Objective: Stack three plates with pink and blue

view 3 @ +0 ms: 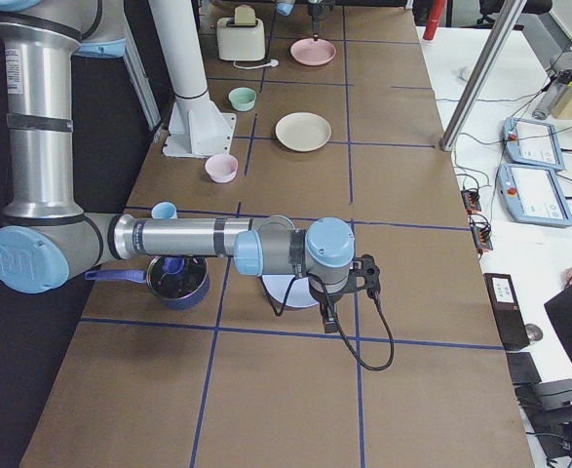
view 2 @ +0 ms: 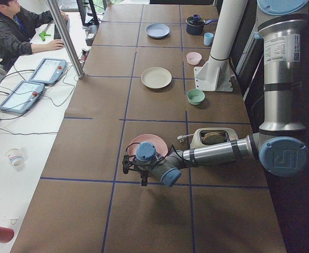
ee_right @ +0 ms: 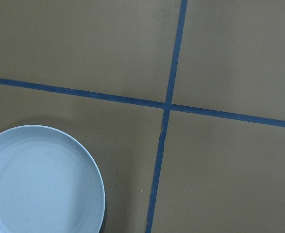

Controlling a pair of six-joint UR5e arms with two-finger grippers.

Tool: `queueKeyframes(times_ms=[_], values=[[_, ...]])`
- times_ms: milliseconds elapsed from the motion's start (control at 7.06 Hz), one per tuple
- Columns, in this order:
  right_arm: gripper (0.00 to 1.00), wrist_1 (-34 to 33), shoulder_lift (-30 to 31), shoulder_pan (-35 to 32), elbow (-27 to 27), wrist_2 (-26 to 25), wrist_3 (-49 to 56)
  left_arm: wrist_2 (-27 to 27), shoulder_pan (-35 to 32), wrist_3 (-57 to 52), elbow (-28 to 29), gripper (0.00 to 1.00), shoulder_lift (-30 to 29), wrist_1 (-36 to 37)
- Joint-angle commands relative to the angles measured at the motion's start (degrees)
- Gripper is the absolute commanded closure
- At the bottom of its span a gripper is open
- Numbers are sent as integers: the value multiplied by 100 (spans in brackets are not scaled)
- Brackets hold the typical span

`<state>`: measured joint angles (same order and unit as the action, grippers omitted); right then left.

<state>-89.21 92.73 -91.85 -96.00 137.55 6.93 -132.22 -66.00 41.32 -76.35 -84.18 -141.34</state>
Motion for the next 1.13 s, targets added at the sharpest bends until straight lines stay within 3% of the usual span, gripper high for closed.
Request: queueKeyframes(times_ms=[0, 142, 283, 425, 567, 992], values=[[0, 0, 0, 0, -6, 9, -7, -6, 105, 34, -12, 45, -2, -8], [0, 0, 0, 0, -6, 9, -7, -6, 123, 7, -12, 62, -2, -8], [0, 0, 0, -9, -15, 9, -16, -14, 131, -10, -21, 88, 7, 1], [0, 0, 0, -9, -15, 17, -24, -49, 132, -19, -64, 99, 7, 1], [0, 0, 9, -9, -15, 26, -25, -58, 105, -19, -143, 100, 24, 10], [0, -18, -61, 0, -58, 53, -33, -1031, -340, -19, -196, 100, 7, 141]])
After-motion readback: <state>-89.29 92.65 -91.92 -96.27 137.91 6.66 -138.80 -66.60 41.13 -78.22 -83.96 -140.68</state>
